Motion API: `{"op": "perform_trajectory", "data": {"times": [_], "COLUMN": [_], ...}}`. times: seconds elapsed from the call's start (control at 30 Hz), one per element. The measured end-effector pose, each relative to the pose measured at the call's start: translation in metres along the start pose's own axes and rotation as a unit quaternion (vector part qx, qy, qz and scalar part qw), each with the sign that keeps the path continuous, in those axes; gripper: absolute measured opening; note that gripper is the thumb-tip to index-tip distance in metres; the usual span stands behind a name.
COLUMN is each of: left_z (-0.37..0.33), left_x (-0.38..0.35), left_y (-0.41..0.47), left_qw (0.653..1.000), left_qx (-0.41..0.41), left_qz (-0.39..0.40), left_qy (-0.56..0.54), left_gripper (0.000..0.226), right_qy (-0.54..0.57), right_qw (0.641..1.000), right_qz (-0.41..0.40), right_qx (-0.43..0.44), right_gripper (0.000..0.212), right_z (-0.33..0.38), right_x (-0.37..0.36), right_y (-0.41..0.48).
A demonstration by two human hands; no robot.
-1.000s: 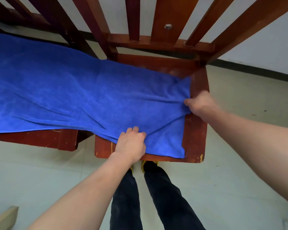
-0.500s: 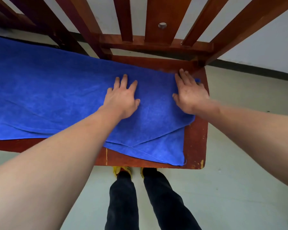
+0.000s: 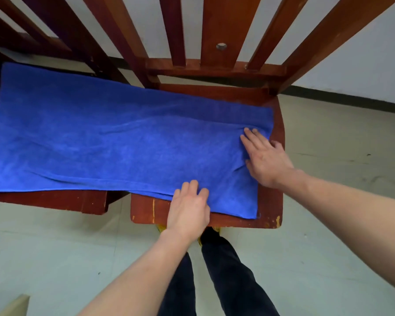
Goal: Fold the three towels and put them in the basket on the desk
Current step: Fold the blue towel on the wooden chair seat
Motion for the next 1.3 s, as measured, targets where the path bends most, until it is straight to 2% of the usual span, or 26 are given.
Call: {"op": "perform_trajectory", "data": {"times": [0.07,0.1,0.2,0.23,0.3,0.37,0.4,0.53,0.67,0.83,1.0,1.07,1.1,1.13,1.2,1.27,1.3], "left_z": [0.003,0.007,0.025,0.032,0.043,0.05,0.053,0.057,0.039,0.026,-0.001,-0.004,-0.002,0.001,-0.001,-0.015,-0.025], "left_x": [0.001,0.004,0.012,0.012,0.007,0.002,0.0,-0.009,-0.019,-0.026,-0.021,-0.023,-0.031,-0.037,-0.058,-0.081,-0.091], "left_y": [-0.008,-0.011,-0.016,-0.016,-0.018,-0.017,-0.017,-0.026,-0.064,-0.099,-0.101,-0.093,-0.092,-0.093,-0.1,-0.106,-0.107], "left_qw": [1.0,0.999,0.998,0.997,0.995,0.992,0.99,0.989,0.989,0.987,0.989,0.975,0.952,0.913,0.792,0.656,0.603], "left_qx": [0.004,0.011,0.024,0.026,0.017,0.005,0.003,0.002,-0.008,0.026,0.08,0.166,0.246,0.332,0.49,0.586,0.61], "left_qz": [-0.022,-0.029,-0.035,-0.024,0.005,0.029,0.041,0.068,0.107,0.146,0.122,0.104,0.099,0.088,0.059,0.034,0.034], "left_qy": [0.003,0.009,0.052,0.068,0.096,0.121,0.134,0.134,0.098,0.06,-0.028,-0.102,-0.156,-0.222,-0.36,-0.474,-0.513], "left_gripper": [0.012,0.014,0.02,0.025,0.033,0.029,0.025,0.019,0.017,0.017,0.019,0.016,0.015,0.017,0.029,0.022,0.022], "right_qy": [-0.005,0.008,0.07,0.087,0.093,0.06,0.054,0.059,0.019,0.002,0.053,0.083,0.096,0.112,0.152,0.175,0.177], "right_qw": [1.0,0.999,0.984,0.983,0.993,0.998,0.997,0.996,0.995,0.986,0.982,0.977,0.974,0.971,0.963,0.959,0.961], "right_qz": [0.005,-0.022,-0.15,-0.15,-0.062,0.035,0.049,0.041,0.053,0.111,0.059,0.016,-0.001,-0.019,-0.047,-0.069,-0.074], "right_qx": [-0.025,-0.045,-0.066,-0.056,-0.027,-0.009,-0.018,-0.053,-0.083,-0.126,-0.172,-0.198,-0.204,-0.212,-0.219,-0.21,-0.201], "right_gripper": [0.068,0.066,0.039,0.031,0.035,0.046,0.044,0.016,0.02,0.026,0.023,0.024,0.023,0.021,0.018,0.023,0.028], "right_z": [-0.004,-0.005,0.007,0.017,0.042,0.054,0.053,0.042,0.031,0.014,-0.011,-0.024,-0.032,-0.038,-0.051,-0.062,-0.065], "right_x": [0.003,0.011,0.034,0.031,0.002,-0.033,-0.045,-0.062,-0.062,-0.053,-0.011,0.007,0.013,0.02,0.029,0.036,0.038], "right_y": [0.007,0.005,-0.022,-0.038,-0.07,-0.097,-0.105,-0.125,-0.158,-0.172,-0.134,-0.108,-0.092,-0.078,-0.047,-0.016,-0.002]}}
Point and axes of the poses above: each hand's wrist, its own y-axis towards the middle knuckle, its own x-axis out of the back of the hand, z = x × y, the point moved 9 cm from there along y, towards the middle knuckle, and after that the axes turned 13 degrees about -z, right-handed, at the moved point
